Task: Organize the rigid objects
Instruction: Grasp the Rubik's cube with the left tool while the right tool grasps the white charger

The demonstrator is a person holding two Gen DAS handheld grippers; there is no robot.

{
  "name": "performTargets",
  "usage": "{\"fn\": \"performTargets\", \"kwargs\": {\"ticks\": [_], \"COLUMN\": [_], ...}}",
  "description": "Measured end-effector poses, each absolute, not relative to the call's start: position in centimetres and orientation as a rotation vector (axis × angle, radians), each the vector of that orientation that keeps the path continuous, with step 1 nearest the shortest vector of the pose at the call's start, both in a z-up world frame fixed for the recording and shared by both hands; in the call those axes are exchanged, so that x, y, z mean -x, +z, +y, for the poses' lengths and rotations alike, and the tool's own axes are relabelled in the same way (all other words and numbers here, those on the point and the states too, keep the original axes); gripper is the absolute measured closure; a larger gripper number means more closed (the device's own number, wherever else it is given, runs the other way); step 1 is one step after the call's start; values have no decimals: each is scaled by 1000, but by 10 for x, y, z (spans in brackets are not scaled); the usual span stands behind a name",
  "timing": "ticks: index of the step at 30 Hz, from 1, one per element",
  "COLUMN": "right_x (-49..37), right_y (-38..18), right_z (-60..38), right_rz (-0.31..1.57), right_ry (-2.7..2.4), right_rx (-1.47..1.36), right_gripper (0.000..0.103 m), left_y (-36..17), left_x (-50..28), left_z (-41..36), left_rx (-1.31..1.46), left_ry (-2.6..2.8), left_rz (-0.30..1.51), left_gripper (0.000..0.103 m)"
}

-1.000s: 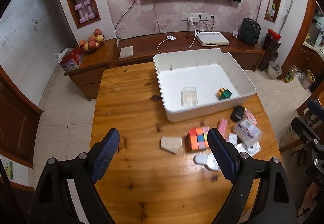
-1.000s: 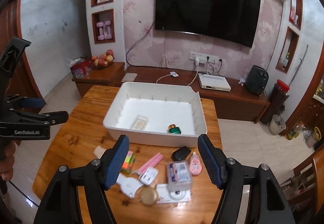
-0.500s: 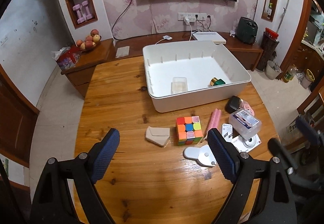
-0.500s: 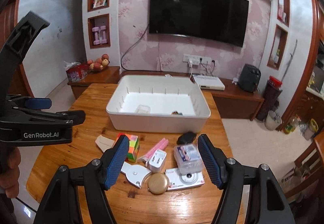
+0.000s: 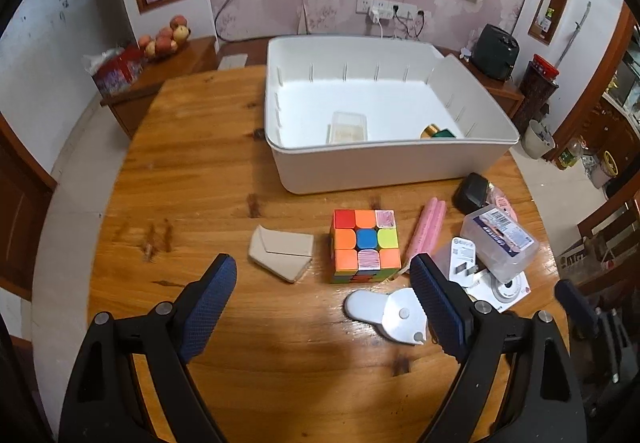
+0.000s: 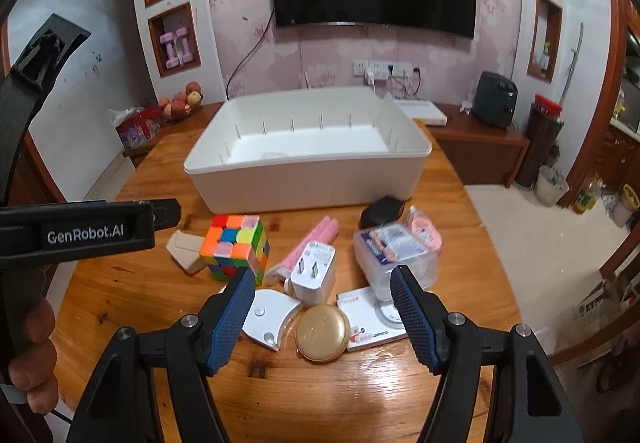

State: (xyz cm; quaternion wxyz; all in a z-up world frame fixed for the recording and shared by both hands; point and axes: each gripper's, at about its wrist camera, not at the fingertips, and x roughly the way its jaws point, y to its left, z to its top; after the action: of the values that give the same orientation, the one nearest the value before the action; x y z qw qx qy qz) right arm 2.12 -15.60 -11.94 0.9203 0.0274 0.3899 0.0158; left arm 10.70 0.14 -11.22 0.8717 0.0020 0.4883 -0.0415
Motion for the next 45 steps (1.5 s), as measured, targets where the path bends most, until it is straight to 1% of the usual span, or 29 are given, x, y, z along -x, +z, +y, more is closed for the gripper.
{"fn": "performTargets", "kwargs": {"ticks": [8, 17, 19, 21, 22, 24, 30, 34, 37, 39, 45], "right_x": [-42, -61, -67, -72, -74, -78, -83, -84, -82, -82, -82], "right_y": [-158, -177, -182, -187, -189, -195, -200, -203, -203, -203, -201], "right_z": [-153, -150, -149, -149, -149, -149, -146, -143, -143, -143, -145], "right_rz": [837, 851, 860, 873, 880, 898, 902, 904, 896, 896, 901], "right_ry": [21, 3, 5, 8, 8, 16, 22, 28, 23, 23, 17], "right_rx": [-76, -71, -73, -75, -77, -86, -83, -75, -77, -75, -77], "right_gripper": [32, 32, 40, 45, 51, 54, 61, 67, 68, 68, 71], "left_y": [-147, -173, -177, -180, -181, -184, -193, -198, -198, -194, -190], "left_x": [-133, -154, -156, -157, -157, -157, -161, -162, -159, -155, -151], "left_z": [-15, -19, -21, -24, -26, -29, -30, -35, -39, -42, -33], "left_rx": [-2, 19, 16, 8, -3, -31, -67, -130, -166, -192, -171], "left_ry": [-107, -125, -130, -131, -128, -116, -82, -53, -58, -65, -60], "left_rz": [1069, 1146, 1155, 1158, 1158, 1155, 1176, 1174, 1163, 1135, 1142], "left_gripper": [13, 13, 13, 13, 13, 13, 13, 14, 20, 41, 42]}}
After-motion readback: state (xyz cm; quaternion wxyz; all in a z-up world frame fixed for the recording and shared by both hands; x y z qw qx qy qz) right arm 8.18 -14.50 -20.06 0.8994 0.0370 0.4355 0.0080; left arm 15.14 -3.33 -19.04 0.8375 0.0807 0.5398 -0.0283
